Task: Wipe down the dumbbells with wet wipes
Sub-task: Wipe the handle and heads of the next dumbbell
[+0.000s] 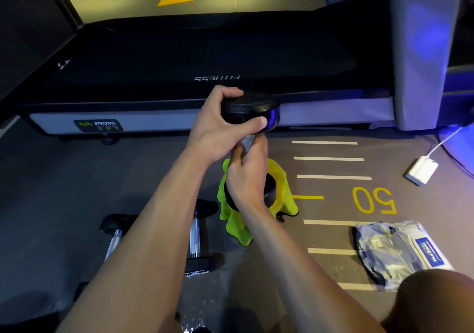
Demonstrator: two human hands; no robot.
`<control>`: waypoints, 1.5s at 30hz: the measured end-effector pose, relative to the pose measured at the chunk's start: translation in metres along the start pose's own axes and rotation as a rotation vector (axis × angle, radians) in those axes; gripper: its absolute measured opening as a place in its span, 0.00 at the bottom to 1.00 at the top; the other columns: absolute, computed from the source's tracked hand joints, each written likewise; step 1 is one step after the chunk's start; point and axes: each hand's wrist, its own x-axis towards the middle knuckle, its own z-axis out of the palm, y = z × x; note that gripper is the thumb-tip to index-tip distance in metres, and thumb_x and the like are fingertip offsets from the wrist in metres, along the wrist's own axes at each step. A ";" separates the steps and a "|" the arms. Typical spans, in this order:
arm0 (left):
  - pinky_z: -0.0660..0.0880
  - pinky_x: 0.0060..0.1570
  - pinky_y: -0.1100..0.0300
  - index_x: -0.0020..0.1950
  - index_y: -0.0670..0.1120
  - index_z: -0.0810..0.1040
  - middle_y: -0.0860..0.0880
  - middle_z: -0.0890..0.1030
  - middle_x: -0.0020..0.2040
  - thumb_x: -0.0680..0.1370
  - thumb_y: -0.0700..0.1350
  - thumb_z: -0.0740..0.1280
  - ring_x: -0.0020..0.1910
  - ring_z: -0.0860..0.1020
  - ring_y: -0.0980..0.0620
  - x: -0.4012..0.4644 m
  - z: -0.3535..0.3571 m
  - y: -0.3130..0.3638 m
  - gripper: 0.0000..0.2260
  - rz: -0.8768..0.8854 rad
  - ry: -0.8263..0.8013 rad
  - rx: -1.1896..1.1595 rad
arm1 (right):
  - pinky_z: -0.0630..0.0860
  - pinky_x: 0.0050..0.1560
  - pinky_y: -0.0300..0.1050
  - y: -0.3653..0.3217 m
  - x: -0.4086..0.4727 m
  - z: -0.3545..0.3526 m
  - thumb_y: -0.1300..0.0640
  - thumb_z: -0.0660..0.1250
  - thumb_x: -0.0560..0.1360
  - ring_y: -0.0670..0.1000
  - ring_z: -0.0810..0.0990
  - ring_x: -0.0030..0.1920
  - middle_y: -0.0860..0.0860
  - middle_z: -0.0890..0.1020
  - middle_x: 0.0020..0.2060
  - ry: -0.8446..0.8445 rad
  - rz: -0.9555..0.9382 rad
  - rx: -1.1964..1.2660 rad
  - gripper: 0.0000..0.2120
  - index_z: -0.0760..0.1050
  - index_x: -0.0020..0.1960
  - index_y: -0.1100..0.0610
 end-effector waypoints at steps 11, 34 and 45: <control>0.74 0.54 0.73 0.65 0.52 0.77 0.60 0.80 0.59 0.69 0.49 0.84 0.57 0.79 0.66 0.003 -0.001 0.000 0.28 -0.002 -0.027 -0.015 | 0.74 0.40 0.32 0.019 0.051 -0.036 0.58 0.61 0.85 0.39 0.79 0.35 0.41 0.81 0.28 -0.461 0.199 0.192 0.12 0.76 0.44 0.55; 0.79 0.43 0.69 0.65 0.51 0.75 0.54 0.80 0.59 0.71 0.48 0.83 0.48 0.83 0.63 -0.001 -0.008 0.002 0.27 -0.035 -0.023 -0.028 | 0.72 0.37 0.44 0.019 0.081 -0.027 0.63 0.69 0.76 0.49 0.75 0.31 0.52 0.78 0.29 -0.696 0.391 0.346 0.05 0.77 0.41 0.61; 0.78 0.62 0.61 0.65 0.53 0.75 0.56 0.80 0.60 0.70 0.51 0.83 0.60 0.80 0.59 -0.002 -0.001 0.000 0.28 -0.026 -0.012 -0.020 | 0.75 0.45 0.44 0.034 0.038 -0.041 0.53 0.68 0.81 0.46 0.80 0.38 0.53 0.83 0.40 -0.591 0.066 -0.052 0.06 0.79 0.49 0.55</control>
